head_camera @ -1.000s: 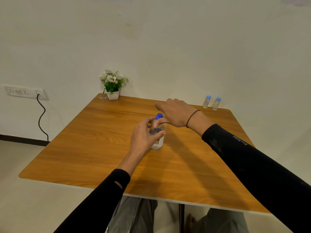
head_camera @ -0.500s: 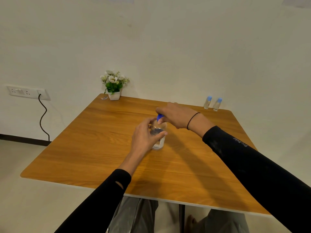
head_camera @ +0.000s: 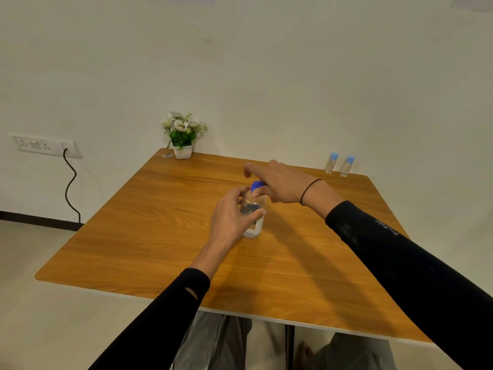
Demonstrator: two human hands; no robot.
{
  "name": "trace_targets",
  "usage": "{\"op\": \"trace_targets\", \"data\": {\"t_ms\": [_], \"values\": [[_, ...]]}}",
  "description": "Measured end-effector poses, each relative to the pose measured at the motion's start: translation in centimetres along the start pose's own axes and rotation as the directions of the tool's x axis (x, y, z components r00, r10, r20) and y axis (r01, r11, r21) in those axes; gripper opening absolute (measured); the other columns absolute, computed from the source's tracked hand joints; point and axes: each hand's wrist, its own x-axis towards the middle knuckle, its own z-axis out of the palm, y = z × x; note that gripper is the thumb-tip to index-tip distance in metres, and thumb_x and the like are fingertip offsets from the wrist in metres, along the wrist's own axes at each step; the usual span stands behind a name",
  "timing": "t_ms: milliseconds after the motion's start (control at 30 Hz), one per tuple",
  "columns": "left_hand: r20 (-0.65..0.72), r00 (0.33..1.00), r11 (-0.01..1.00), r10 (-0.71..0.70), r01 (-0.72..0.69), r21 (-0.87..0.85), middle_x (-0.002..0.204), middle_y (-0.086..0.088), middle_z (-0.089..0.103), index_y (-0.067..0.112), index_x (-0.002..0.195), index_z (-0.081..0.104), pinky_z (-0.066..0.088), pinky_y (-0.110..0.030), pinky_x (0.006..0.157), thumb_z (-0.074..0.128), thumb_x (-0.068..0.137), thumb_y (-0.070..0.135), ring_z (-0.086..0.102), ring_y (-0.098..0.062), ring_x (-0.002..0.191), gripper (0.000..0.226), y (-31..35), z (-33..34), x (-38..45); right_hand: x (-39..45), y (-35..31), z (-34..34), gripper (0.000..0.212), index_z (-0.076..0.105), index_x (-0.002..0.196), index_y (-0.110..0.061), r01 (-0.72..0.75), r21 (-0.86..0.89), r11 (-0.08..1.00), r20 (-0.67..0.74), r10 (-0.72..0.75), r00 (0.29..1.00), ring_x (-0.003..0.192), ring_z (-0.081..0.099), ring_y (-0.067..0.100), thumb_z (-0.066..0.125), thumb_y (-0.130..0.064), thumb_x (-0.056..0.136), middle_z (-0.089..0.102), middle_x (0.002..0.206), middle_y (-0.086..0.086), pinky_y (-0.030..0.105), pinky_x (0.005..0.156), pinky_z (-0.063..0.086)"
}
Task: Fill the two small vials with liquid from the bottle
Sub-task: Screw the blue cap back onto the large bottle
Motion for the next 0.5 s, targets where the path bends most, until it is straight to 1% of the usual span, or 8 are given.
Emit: {"op": "trace_targets", "data": {"t_ms": [67,100,133,200,267,300,400,500], "values": [[-0.002,1.0,1.0,-0.003,0.003,0.003,0.132,0.008,0.067,0.027,0.142,0.058,0.063,-0.04,0.09,0.089,0.076,0.053,0.064,-0.011,0.114,0.077,0.1,0.0,0.0,0.1,0.2,0.2,0.022,0.053,0.113,-0.026,-0.005,0.009,1.0,0.025,0.005,1.0,0.063,0.061,0.01,0.069,-0.017,0.101,0.064,0.091,0.0,0.035,0.063,0.061],[-0.001,1.0,1.0,-0.005,0.005,0.009,0.131,0.008,0.068,0.027,0.141,0.058,0.063,-0.04,0.09,0.089,0.076,0.053,0.064,-0.011,0.113,0.077,0.1,0.0,0.0,0.2,0.2,0.3,0.019,0.055,0.109,-0.023,-0.019,-0.018,1.0,0.013,0.02,1.0,0.061,0.058,0.009,0.07,-0.017,0.1,0.065,0.093,0.002,0.032,0.059,0.058],[-0.003,1.0,1.0,-0.002,0.002,0.015,0.13,0.008,0.068,0.027,0.14,0.059,0.063,-0.04,0.089,0.089,0.076,0.053,0.064,-0.011,0.112,0.075,0.1,0.0,0.0,0.2,0.0,0.2,0.016,0.056,0.105,-0.02,-0.034,-0.042,0.999,-0.011,0.033,0.999,0.059,0.055,0.01,0.071,-0.024,0.1,0.063,0.093,0.005,0.028,0.055,0.051],[-0.009,1.0,1.0,0.007,-0.007,0.019,0.128,0.009,0.068,0.027,0.138,0.06,0.063,-0.04,0.088,0.088,0.077,0.053,0.065,-0.01,0.111,0.072,0.1,0.1,-0.2,0.3,-0.4,0.1,0.034,0.055,0.097,-0.014,-0.059,-0.092,0.994,-0.038,0.056,0.998,0.06,0.049,0.016,0.068,-0.046,0.099,0.055,0.083,0.004,0.026,0.052,0.035],[-0.01,1.0,1.0,0.009,-0.009,0.011,0.129,0.01,0.068,0.028,0.14,0.06,0.063,-0.04,0.089,0.087,0.078,0.053,0.064,-0.01,0.113,0.072,0.1,0.1,-0.4,0.0,-0.4,0.2,0.051,0.055,0.097,-0.012,-0.097,-0.12,0.988,-0.06,0.091,0.994,0.061,0.046,0.017,0.063,-0.063,0.095,0.052,0.081,0.003,0.027,0.052,0.029],[-0.012,1.0,1.0,0.013,-0.013,0.003,0.13,0.01,0.068,0.029,0.141,0.059,0.063,-0.04,0.09,0.086,0.078,0.054,0.064,-0.01,0.114,0.073,0.1,0.1,-0.4,-0.2,-0.2,0.5,0.058,0.056,0.105,-0.012,-0.117,-0.099,0.988,-0.072,0.11,0.991,0.063,0.046,0.017,0.061,-0.069,0.092,0.053,0.083,0.003,0.027,0.052,0.03],[0.018,1.0,1.0,0.004,-0.004,0.003,0.139,0.008,0.066,0.03,0.151,0.049,0.062,-0.043,0.094,0.086,0.073,0.062,0.064,-0.014,0.123,0.092,-0.2,0.2,-1.0,-1.2,0.7,1.4,0.087,0.046,0.14,-0.015,-0.156,0.148,0.977,-0.096,0.172,0.981,0.073,0.056,0.017,0.072,-0.073,0.08,0.054,0.087,-0.005,0.026,0.06,0.04],[0.071,0.993,0.995,-0.091,0.088,0.036,0.144,0.004,0.066,0.028,0.157,0.039,0.06,-0.046,0.097,0.094,0.064,0.058,0.066,-0.017,0.125,0.113,-1.0,0.2,-1.7,-2.6,1.4,3.1,0.089,0.041,0.141,-0.023,-0.239,0.397,0.886,-0.001,0.261,0.965,0.065,0.071,0.016,0.082,-0.067,0.075,0.069,0.092,-0.003,0.029,0.058,0.057]]}}
